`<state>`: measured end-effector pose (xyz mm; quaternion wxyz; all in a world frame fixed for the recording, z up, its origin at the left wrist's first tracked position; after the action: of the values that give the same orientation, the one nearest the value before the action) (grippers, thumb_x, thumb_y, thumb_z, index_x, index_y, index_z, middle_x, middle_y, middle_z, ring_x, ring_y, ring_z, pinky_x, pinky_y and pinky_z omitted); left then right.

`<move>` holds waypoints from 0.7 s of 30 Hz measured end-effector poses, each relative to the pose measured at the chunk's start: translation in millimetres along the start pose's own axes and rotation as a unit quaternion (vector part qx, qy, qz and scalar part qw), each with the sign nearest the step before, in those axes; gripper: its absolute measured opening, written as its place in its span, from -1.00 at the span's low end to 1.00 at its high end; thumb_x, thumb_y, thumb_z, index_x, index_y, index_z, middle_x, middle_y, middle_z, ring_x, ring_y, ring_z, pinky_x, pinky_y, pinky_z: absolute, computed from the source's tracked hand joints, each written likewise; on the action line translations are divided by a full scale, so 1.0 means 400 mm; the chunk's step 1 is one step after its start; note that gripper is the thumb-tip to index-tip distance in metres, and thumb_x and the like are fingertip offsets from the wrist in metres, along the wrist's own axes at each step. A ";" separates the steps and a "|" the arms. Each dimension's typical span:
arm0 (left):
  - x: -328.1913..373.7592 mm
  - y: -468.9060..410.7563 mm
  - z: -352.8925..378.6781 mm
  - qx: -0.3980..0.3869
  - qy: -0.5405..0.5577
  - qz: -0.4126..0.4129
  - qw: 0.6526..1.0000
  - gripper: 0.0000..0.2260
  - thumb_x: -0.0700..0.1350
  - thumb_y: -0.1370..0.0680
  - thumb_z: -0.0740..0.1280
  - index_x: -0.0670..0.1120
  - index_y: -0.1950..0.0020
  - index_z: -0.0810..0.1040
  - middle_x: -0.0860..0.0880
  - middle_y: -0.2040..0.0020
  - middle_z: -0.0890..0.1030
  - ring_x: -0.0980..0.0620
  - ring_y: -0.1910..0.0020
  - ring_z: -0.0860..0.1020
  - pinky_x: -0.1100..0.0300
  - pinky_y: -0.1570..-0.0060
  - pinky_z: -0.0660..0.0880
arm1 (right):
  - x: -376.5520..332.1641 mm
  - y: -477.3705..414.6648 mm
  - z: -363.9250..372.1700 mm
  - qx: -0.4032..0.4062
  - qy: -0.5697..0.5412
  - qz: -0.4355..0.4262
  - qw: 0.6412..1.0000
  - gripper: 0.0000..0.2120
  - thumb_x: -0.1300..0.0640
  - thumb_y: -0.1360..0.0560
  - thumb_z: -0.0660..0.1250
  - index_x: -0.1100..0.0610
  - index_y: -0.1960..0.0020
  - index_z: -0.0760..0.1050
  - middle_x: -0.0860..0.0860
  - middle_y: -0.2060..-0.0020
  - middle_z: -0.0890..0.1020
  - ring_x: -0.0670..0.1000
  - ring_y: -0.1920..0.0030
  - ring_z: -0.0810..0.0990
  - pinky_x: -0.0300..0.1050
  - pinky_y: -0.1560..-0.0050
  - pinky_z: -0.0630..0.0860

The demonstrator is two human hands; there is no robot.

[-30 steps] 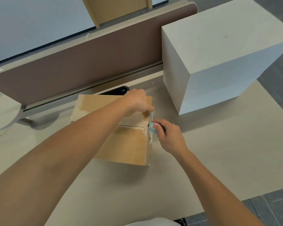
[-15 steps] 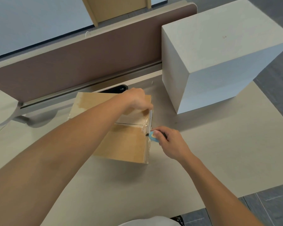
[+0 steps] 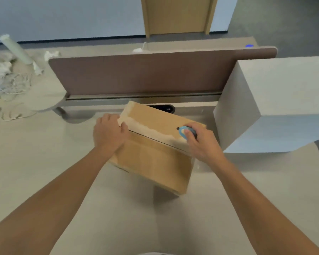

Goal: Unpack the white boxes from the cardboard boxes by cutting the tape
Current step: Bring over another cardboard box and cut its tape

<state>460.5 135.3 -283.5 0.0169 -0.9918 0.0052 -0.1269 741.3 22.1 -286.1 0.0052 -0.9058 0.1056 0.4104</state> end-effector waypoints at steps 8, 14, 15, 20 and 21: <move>-0.163 0.041 0.071 -0.026 0.164 -0.163 0.973 -0.68 -0.01 -0.64 0.12 -0.11 -0.08 0.63 -0.10 -0.09 0.56 -0.13 0.00 0.54 0.08 0.13 0.41 | -0.245 -0.126 0.178 -0.089 0.118 -0.105 0.983 -0.69 0.00 -0.65 0.20 0.00 -0.36 0.47 -0.02 -0.13 0.63 0.03 -0.07 0.56 -0.08 -0.06 0.47; -0.184 0.051 0.071 0.034 0.259 -0.176 0.949 -0.77 -0.06 -0.64 0.18 -0.07 -0.10 0.62 0.00 -0.18 0.56 -0.05 -0.12 0.52 0.12 0.10 0.36 | -0.361 -0.183 0.319 -0.141 0.184 -0.158 0.960 -0.65 0.00 -0.65 0.19 0.02 -0.41 0.45 -0.02 -0.25 0.61 0.05 -0.20 0.55 -0.08 -0.21 0.44; -0.184 0.045 0.074 0.025 0.259 -0.176 0.950 -0.74 -0.05 -0.65 0.16 -0.08 -0.12 0.61 -0.01 -0.19 0.56 -0.05 -0.13 0.51 0.10 0.08 0.38 | -0.369 -0.191 0.337 -0.145 0.195 -0.161 0.957 -0.64 0.00 -0.66 0.19 0.02 -0.42 0.44 -0.03 -0.27 0.60 0.04 -0.23 0.54 -0.08 -0.24 0.43; -0.185 0.022 0.103 -0.049 0.244 -0.182 0.951 -0.58 0.03 -0.69 -0.01 -0.11 -0.19 0.59 -0.08 -0.25 0.51 -0.12 -0.20 0.46 -0.01 -0.07 0.41 | -0.388 -0.219 0.383 -0.152 0.230 -0.174 0.945 -0.63 0.01 -0.66 0.18 0.06 -0.43 0.44 0.01 -0.28 0.59 0.06 -0.26 0.52 -0.09 -0.25 0.38; -0.184 0.020 0.103 -0.051 0.235 -0.181 0.954 -0.58 0.02 -0.70 -0.02 -0.12 -0.18 0.59 -0.08 -0.24 0.51 -0.12 -0.19 0.46 0.00 -0.05 0.41 | -0.390 -0.221 0.389 -0.156 0.238 -0.177 0.942 -0.63 0.02 -0.66 0.18 0.07 -0.43 0.44 0.02 -0.29 0.59 0.08 -0.27 0.52 -0.09 -0.25 0.38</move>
<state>399.8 129.6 -342.2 -0.0587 -0.9178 -0.1640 -0.3567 543.0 152.9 -279.9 -0.0889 -0.9705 -0.1235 0.1869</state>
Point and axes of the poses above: each hand's wrist, its own y-axis away from the middle knuckle, its own z-axis out of the palm, x = y × z, the point moved 9 cm from there along -y, towards the middle knuckle
